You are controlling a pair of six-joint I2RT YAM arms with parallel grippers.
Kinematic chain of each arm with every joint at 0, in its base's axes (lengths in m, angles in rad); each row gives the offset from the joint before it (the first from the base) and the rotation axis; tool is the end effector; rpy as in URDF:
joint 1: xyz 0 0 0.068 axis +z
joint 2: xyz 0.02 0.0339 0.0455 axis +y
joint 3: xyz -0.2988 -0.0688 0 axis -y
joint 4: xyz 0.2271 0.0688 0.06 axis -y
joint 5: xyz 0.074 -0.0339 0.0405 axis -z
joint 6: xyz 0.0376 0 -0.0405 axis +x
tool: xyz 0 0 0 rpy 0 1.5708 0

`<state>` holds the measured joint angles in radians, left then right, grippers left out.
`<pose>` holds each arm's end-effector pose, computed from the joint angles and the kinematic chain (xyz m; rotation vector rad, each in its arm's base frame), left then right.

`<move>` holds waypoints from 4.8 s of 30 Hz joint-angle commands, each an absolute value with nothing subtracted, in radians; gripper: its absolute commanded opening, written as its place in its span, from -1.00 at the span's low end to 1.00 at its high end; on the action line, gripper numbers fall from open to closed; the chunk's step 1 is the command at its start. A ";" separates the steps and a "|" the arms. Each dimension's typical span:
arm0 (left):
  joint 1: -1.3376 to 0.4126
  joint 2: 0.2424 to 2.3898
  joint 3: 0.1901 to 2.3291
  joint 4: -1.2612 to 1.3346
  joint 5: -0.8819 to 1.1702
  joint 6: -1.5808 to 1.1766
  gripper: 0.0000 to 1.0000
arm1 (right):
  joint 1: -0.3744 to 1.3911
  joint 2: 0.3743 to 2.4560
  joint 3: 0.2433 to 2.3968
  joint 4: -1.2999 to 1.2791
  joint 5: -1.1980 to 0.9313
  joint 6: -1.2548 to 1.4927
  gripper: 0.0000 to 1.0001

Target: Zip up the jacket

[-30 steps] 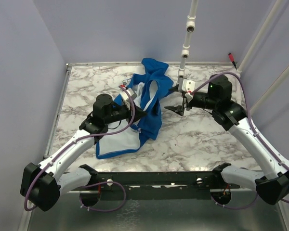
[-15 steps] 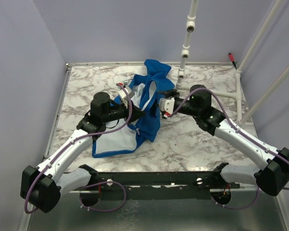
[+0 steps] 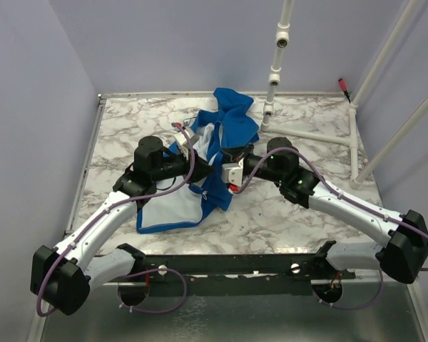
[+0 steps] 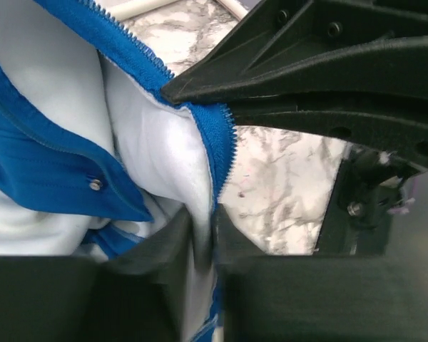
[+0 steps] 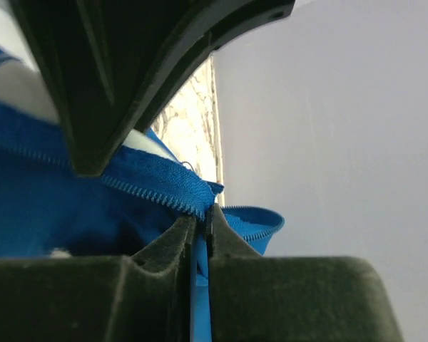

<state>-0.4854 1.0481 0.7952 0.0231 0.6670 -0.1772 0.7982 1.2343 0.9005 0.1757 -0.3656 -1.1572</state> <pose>0.1718 -0.1169 0.3501 0.7704 1.7149 -1.0615 0.1742 0.1979 0.3606 -1.5574 0.7268 0.0502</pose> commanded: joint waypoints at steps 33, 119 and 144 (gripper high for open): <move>-0.537 0.825 0.623 0.102 0.173 -0.037 0.77 | 0.888 1.870 2.009 -0.933 -0.144 -0.167 -0.99; -0.721 0.827 0.693 -0.066 0.090 0.072 -1.00 | 0.858 1.439 1.365 -0.513 -0.250 -0.172 -0.81; -0.721 0.839 0.775 -0.038 0.185 0.065 -1.00 | 0.630 1.244 1.142 -0.021 -0.941 -0.380 1.00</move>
<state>-0.7212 0.8547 0.7437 -0.0666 0.1432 0.0715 0.6308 1.1557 1.0977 -0.1074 -0.7094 -0.3779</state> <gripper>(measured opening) 0.086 0.998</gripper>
